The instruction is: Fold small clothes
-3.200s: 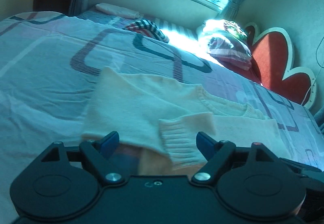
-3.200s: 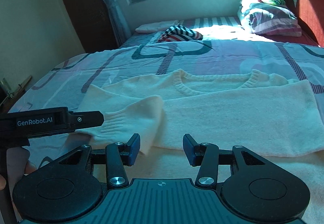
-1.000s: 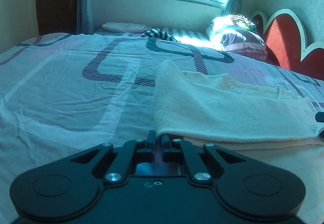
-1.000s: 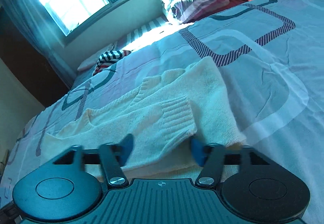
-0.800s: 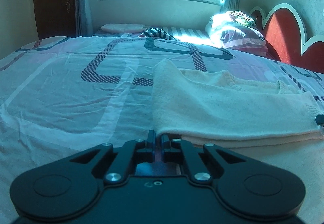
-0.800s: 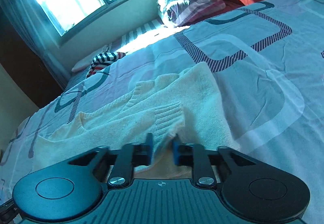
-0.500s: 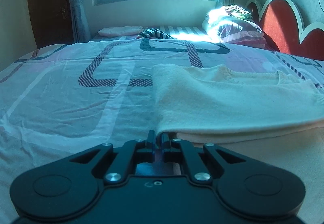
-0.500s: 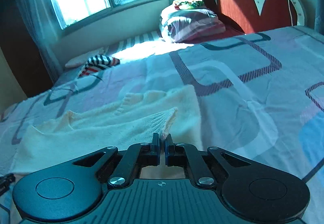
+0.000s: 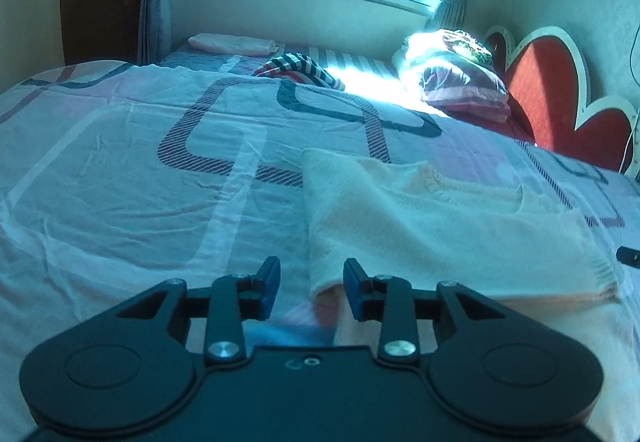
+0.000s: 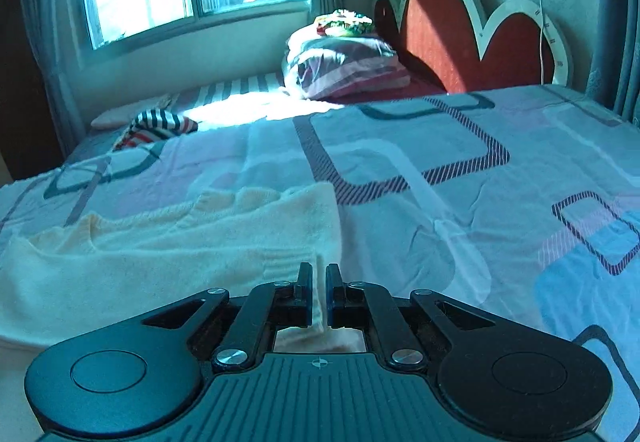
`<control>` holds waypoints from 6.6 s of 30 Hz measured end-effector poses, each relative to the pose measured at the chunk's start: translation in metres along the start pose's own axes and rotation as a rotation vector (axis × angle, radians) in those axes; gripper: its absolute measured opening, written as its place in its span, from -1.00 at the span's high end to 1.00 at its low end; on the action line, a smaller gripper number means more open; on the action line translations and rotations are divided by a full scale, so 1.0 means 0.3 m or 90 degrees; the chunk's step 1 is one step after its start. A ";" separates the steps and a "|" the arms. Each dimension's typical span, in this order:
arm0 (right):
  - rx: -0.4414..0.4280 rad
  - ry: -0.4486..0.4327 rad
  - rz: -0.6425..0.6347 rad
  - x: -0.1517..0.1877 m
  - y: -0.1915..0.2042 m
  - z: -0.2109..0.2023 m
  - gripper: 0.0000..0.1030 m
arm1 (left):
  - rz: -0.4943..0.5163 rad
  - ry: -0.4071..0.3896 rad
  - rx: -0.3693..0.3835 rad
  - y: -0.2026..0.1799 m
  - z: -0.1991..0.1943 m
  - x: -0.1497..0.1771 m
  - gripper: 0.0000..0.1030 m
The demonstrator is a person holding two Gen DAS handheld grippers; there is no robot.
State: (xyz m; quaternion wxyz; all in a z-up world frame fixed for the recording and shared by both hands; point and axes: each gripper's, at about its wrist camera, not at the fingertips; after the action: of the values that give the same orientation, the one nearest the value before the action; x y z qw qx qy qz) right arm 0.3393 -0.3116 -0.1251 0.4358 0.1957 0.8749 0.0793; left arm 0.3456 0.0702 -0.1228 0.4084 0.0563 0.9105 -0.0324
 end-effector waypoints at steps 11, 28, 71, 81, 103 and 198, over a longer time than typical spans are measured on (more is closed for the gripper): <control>-0.094 0.097 -0.054 0.008 0.194 0.179 0.92 | 0.025 0.011 0.031 -0.093 0.250 -0.136 0.40; -0.047 0.072 -0.100 0.019 0.128 0.270 0.90 | -0.033 0.010 -0.017 -0.009 0.395 -0.183 0.33; -0.053 0.086 -0.122 0.091 0.098 0.065 0.09 | 0.121 0.048 -0.038 -0.292 0.156 -0.043 -0.07; -0.060 0.111 -0.136 0.112 0.119 0.083 0.09 | 0.136 0.055 -0.032 -0.353 0.149 -0.005 -0.17; -0.153 0.175 -0.191 0.278 0.115 -0.072 0.09 | 0.122 0.085 -0.036 -0.465 0.012 0.138 -0.34; -0.081 0.178 -0.040 0.591 -0.240 -0.873 0.87 | -0.003 0.077 0.156 -0.181 -0.709 0.569 0.93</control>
State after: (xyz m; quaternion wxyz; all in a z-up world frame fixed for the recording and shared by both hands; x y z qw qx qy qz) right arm 0.0155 -0.2958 -0.1180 0.3235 0.1274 0.9259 0.1474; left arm 0.0686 0.0517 -0.1084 0.3424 0.1056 0.9229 -0.1407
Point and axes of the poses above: each gripper's, at about its wrist camera, not at the fingertips, and z roughly the way its jaws point, y to its left, x to its underside, and after that the axes turned 11 degrees about z, right-handed
